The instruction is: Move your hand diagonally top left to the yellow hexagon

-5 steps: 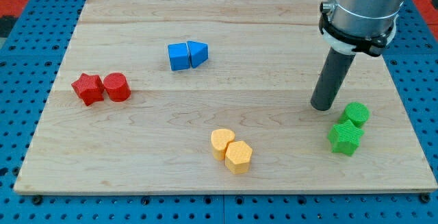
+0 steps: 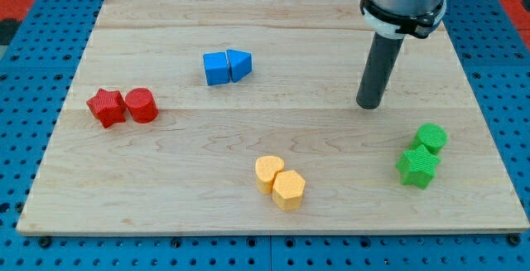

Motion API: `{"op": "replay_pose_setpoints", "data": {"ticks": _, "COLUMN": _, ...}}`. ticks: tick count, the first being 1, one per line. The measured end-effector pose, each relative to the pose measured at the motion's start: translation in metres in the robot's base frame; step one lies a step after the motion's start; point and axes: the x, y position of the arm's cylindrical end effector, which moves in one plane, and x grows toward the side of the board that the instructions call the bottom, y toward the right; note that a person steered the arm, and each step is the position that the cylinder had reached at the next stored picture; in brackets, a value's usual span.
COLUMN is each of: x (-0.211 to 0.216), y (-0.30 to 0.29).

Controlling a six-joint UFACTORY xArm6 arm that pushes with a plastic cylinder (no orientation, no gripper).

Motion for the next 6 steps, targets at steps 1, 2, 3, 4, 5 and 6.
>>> {"op": "replay_pose_setpoints", "data": {"ticks": 1, "x": 0.000, "y": -0.001}}
{"op": "replay_pose_setpoints", "data": {"ticks": 2, "x": 0.001, "y": -0.001}}
{"op": "replay_pose_setpoints", "data": {"ticks": 3, "x": 0.001, "y": -0.001}}
{"op": "replay_pose_setpoints", "data": {"ticks": 4, "x": 0.004, "y": -0.003}}
{"op": "replay_pose_setpoints", "data": {"ticks": 5, "x": 0.021, "y": -0.053}}
{"op": "replay_pose_setpoints", "data": {"ticks": 6, "x": 0.028, "y": -0.103}}
